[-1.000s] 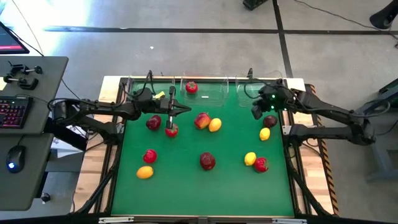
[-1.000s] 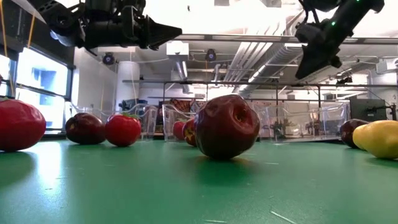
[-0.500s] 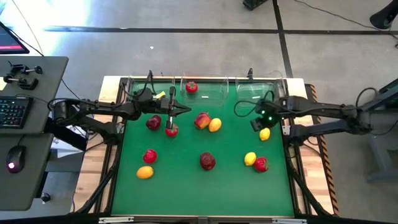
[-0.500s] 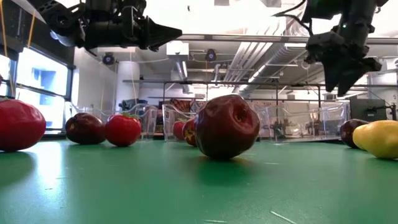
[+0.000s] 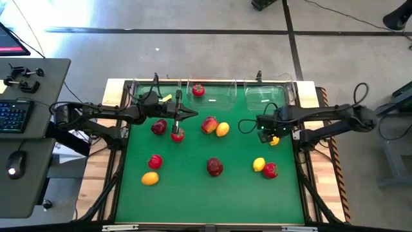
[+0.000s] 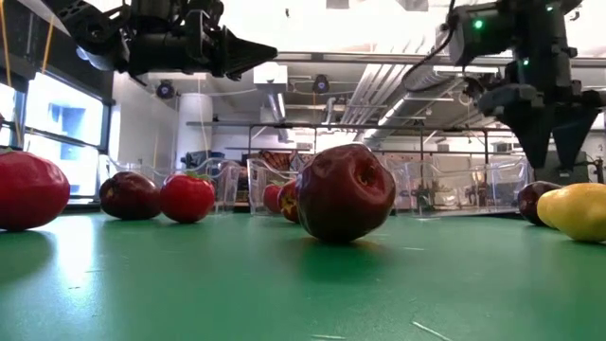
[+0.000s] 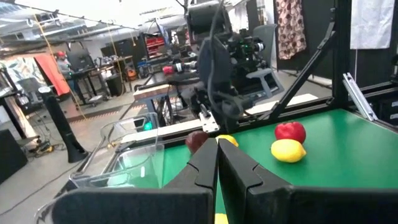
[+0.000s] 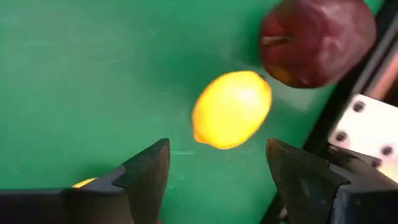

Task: Sort produce into baskets
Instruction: Put the lemon into the right transparent bin

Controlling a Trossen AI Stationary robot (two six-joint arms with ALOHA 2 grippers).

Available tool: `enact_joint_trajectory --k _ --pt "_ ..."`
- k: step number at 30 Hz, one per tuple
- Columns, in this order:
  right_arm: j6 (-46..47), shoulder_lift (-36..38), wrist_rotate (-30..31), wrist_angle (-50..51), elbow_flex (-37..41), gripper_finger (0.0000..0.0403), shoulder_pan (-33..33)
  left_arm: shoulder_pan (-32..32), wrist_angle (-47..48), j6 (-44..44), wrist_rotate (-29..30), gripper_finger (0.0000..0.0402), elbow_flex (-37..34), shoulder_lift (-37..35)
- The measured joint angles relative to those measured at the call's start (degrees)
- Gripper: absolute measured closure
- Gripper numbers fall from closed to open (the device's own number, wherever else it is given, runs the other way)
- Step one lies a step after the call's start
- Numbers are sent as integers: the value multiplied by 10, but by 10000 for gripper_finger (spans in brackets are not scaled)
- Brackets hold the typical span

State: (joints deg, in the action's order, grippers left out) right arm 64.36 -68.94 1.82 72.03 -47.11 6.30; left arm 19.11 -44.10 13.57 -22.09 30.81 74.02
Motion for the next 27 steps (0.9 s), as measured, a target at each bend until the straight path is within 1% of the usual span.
enact_joint_trajectory --k 5,8,12,19,27 --pt "4 -39 7 -35 0 134 -1 0 13 0 0 401 0 0" --pt "17 -60 27 -29 0 134 -1 0 20 0 2 401 0 0" --pt "34 -81 29 -21 0 134 -3 0 25 0 2 401 0 0" --pt "80 -102 30 -16 0 134 -33 0 34 0 2 401 0 0" --pt "134 -135 46 -3 0 134 -58 0 40 15 2 401 0 0"
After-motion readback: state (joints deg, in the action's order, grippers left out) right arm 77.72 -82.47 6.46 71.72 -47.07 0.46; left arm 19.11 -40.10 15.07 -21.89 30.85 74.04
